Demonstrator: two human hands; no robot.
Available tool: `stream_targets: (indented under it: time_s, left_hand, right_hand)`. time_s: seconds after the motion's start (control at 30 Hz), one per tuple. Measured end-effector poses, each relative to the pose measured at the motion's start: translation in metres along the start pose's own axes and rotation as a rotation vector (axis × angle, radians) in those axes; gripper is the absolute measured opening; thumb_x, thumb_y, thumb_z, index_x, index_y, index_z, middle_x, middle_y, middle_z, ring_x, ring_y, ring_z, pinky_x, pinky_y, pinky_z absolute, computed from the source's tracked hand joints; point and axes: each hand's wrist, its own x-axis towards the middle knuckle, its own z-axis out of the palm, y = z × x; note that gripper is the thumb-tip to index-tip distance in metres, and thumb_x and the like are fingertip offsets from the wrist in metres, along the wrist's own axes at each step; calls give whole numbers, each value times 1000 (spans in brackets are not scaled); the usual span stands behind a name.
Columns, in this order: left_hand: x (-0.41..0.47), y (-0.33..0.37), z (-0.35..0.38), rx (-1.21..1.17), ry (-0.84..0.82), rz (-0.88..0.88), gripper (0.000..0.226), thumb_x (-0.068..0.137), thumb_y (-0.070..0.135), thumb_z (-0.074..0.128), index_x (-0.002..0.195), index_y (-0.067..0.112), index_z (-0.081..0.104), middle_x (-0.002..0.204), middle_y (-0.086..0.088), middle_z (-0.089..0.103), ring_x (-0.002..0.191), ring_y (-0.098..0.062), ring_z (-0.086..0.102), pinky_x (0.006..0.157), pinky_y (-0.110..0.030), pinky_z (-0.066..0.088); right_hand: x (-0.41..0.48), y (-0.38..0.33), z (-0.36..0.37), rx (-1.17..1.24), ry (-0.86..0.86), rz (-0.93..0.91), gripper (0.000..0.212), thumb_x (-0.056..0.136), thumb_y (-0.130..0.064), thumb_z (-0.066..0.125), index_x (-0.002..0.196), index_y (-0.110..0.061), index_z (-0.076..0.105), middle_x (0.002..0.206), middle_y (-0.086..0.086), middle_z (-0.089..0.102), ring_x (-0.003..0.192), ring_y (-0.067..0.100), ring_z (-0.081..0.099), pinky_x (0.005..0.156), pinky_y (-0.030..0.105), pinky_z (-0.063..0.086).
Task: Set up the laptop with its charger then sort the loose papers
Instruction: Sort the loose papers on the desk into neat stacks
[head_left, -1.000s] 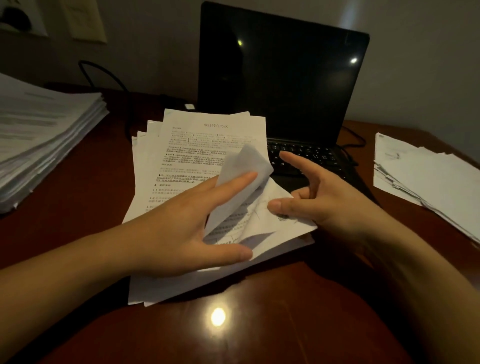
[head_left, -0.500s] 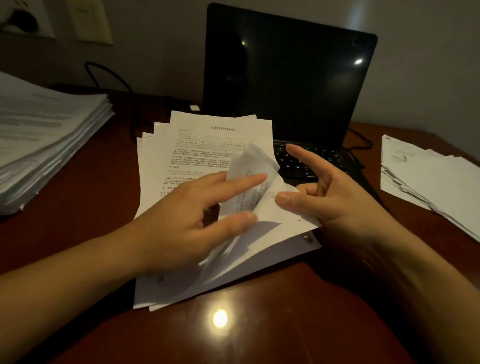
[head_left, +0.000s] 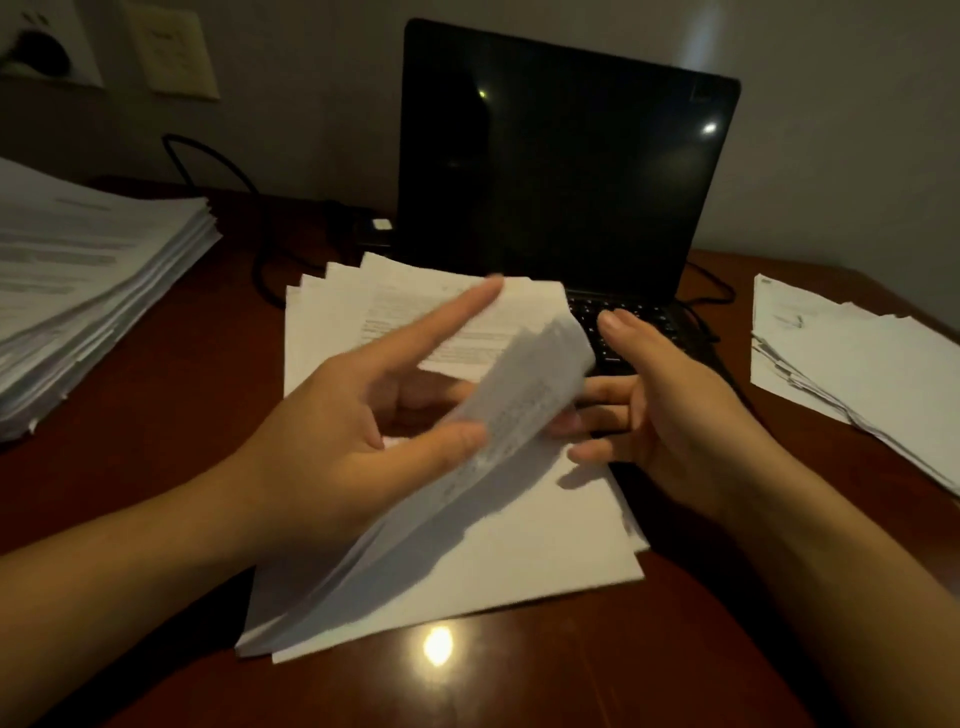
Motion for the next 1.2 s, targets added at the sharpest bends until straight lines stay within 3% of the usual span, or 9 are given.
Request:
stream_targets:
  time_s: [0.13,0.23,0.4,0.5,0.63,0.7,0.77,0.9,1.2]
  left_hand:
    - [-3,-2,1,18,-162,-66,79,83,33,79,139,65,34,115,16,72,116,-3,64,98,-12,45]
    - [0,-6,-3,62,-155,-89,68,87,46,72,144,57,37,125,24,66,121,5,57,95,-4,41]
    - [16,-18,-23,174,227,-113,62,92,28,64,149,38,40,143,25,47,124,22,42,95,2,35]
    - [24,-19,-36,218,441,-193,63,98,19,60,140,57,31,129,38,38,104,35,40,80,3,40]
    - [29,-19,-51,-58,619,-380,66,99,26,60,156,38,27,135,21,49,115,-5,57,96,-33,48]
    - [27,-18,-54,-232,583,-418,46,99,27,58,144,30,51,125,8,68,108,-18,69,95,-43,54]
    - [25,-12,-53,-377,485,-438,30,101,26,53,127,20,66,111,-4,75,105,-26,72,90,-45,56]
    - [22,-4,-41,-501,332,-445,29,100,21,52,126,12,62,116,-10,73,106,-29,71,89,-46,57]
    - [30,21,-43,-525,479,-311,26,91,5,64,118,6,63,107,-14,75,96,-31,74,77,-47,63]
  right_hand:
    - [4,1,-4,-95,-18,-33,99,87,-1,68,158,-43,12,96,0,79,85,24,77,58,33,61]
    - [3,-3,-7,-220,5,-70,101,89,1,65,156,-48,7,103,1,78,84,21,77,56,30,60]
    - [2,-10,-13,-226,4,-185,99,92,1,60,156,-49,4,97,-5,78,85,20,77,57,31,61]
    - [1,-10,-15,-152,2,-257,94,94,3,56,156,-47,6,99,0,78,88,22,76,58,29,60]
    - [0,-9,-16,-85,23,-302,90,95,1,55,156,-47,9,101,2,78,90,25,76,61,33,62]
    - [0,-8,-18,-78,37,-315,88,96,0,55,156,-47,10,102,3,78,91,26,76,63,36,63]
    - [0,-6,-19,-71,48,-323,87,97,0,54,156,-47,11,105,3,77,93,27,75,67,39,63]
    - [-2,-2,-15,-45,56,-338,86,98,0,54,157,-46,11,110,5,76,98,28,74,71,41,64]
    - [-6,-22,-3,59,101,-432,83,94,0,59,155,-42,22,113,7,74,101,28,74,74,45,63]
